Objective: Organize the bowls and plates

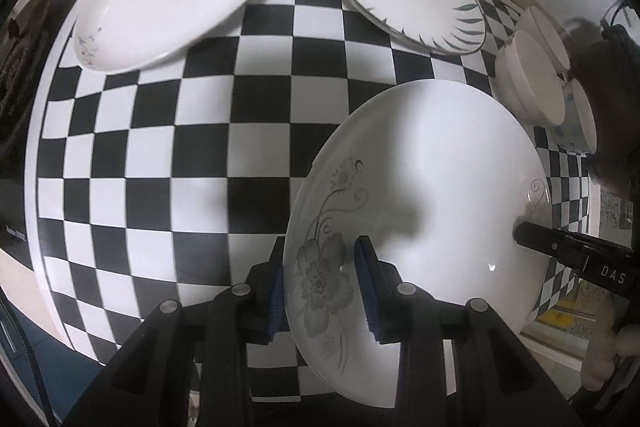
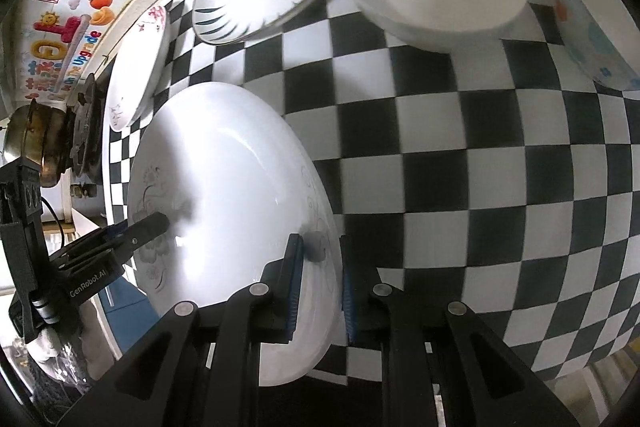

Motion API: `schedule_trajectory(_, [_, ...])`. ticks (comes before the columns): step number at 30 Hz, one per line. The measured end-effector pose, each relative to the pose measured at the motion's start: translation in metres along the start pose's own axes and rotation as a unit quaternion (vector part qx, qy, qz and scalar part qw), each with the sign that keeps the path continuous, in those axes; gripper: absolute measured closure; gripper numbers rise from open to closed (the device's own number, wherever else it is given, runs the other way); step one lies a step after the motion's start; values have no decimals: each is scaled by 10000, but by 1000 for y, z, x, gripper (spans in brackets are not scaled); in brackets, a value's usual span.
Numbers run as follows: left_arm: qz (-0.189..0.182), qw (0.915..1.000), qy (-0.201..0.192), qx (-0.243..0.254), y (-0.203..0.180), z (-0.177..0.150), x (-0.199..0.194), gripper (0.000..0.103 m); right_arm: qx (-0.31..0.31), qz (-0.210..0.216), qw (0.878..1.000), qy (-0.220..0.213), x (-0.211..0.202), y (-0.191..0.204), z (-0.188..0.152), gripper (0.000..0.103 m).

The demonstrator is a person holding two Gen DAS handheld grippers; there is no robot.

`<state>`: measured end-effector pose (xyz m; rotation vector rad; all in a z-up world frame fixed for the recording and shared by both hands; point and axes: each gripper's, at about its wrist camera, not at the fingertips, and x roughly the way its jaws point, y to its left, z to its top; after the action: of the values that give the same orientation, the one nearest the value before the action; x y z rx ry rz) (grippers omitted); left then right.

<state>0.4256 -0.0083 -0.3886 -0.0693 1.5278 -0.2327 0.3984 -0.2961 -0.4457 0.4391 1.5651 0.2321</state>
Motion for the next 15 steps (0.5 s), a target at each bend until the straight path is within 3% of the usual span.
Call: schedule_trajectory(15, [106, 9990, 297, -318, 2, -2, 36, 72, -60, -68, 9996, 263, 37, -17, 12, 83])
